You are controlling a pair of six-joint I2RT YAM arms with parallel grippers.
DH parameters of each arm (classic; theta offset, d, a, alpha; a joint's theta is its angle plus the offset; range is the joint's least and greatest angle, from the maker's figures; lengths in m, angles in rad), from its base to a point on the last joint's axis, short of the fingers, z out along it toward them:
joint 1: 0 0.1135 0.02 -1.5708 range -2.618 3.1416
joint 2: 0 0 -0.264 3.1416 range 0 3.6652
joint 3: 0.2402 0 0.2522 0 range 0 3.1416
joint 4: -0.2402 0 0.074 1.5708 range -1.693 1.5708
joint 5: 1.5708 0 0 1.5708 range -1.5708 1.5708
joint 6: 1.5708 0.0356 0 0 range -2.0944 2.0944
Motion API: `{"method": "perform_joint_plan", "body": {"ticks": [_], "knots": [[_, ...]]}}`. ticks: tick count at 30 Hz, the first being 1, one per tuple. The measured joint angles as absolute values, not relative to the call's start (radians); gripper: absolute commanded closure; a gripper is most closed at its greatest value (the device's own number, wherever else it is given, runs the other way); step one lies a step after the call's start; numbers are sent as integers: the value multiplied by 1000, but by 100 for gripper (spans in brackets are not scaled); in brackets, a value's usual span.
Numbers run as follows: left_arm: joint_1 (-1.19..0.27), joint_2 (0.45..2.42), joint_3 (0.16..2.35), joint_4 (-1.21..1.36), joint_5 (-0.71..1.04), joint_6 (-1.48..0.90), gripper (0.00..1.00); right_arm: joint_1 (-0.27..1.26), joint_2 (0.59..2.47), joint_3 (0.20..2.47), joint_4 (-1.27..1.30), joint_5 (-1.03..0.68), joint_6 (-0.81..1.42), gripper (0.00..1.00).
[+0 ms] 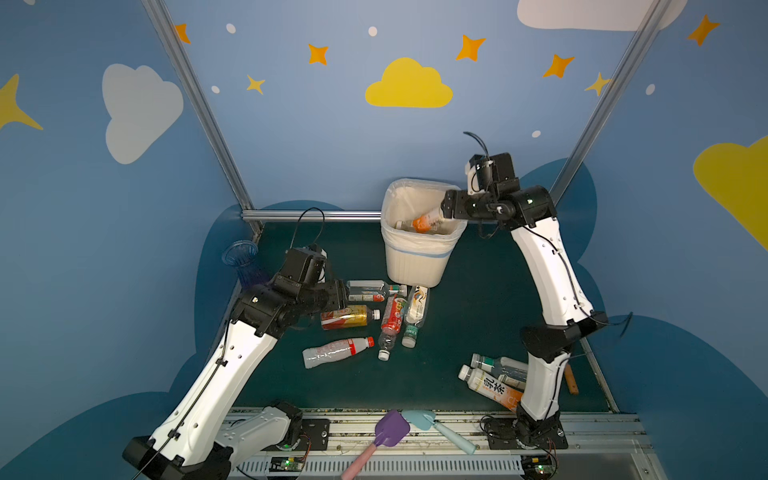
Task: Throw the plastic bottles in the bin
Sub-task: 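Return the right gripper to the bottles while the left gripper reaches the crane bottle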
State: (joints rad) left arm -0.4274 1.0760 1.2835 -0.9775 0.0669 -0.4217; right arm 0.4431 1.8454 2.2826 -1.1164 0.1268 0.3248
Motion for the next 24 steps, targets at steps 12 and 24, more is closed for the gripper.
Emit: {"method": "perform_joint_plan", "body": {"ticks": [12, 24], "knots": [[-647, 1181, 1143, -901, 76, -470, 41, 335, 1140, 1613, -1141, 101, 298, 13], [-753, 1306, 1099, -826, 54, -575, 44, 335, 1047, 1185, -1201, -28, 344, 14]]}}
